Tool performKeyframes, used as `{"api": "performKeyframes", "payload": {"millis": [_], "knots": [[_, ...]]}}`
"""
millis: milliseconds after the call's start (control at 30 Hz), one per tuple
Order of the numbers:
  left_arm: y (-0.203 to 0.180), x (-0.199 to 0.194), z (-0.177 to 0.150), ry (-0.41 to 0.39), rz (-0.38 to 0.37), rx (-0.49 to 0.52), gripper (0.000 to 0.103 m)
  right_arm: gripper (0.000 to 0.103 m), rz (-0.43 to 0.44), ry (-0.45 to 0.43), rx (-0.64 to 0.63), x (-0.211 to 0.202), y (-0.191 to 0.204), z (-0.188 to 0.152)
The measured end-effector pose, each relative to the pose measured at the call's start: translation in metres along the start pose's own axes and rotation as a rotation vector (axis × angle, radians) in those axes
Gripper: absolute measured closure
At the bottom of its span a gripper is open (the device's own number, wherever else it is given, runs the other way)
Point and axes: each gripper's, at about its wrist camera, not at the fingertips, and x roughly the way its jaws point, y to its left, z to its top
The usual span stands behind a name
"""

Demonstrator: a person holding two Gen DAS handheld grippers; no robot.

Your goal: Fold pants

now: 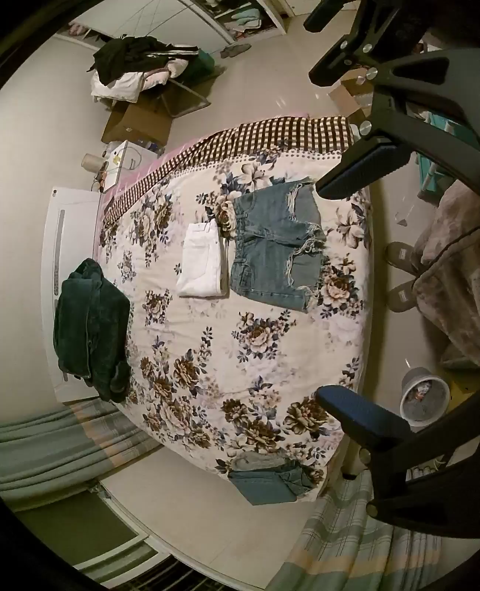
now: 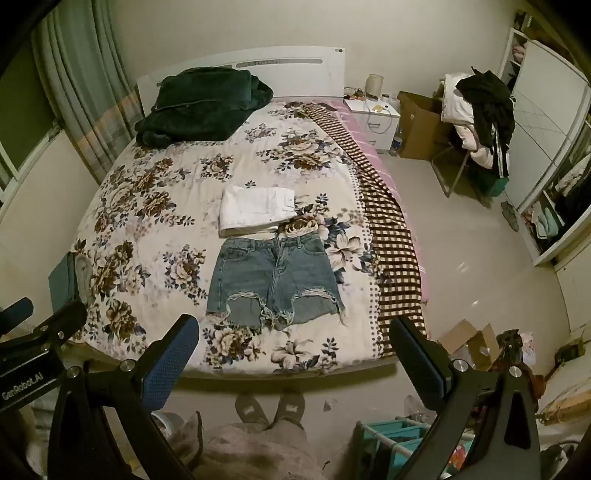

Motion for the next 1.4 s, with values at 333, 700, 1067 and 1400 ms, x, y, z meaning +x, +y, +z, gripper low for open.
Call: {"api": "performKeyframes", "payload": {"millis": [333, 700, 1067, 1400], "knots": [[0.0, 0.0, 0.0, -0.004, 0.005, 0.0, 0.0, 0.0, -0.006, 0.0, -0.005, 0.0, 0.0, 0.0], [0.0, 0.0, 0.0, -0.006, 0.004, 0.001, 0.0, 0.0, -0.006, -0.001, -0.006, 0.001, 0.0, 0.0], [0.0, 0.0, 0.0, -0.009, 0.002, 0.002, 0.0, 0.0, -0.004, -0.002, -0.005, -0.004, 0.012, -0.002], [0.0, 0.0, 0.0, -0.01, 0.004, 0.0, 0.0, 0.0, -0.003, -0.002, -0.004, -0.004, 0.01, -0.002]]}}
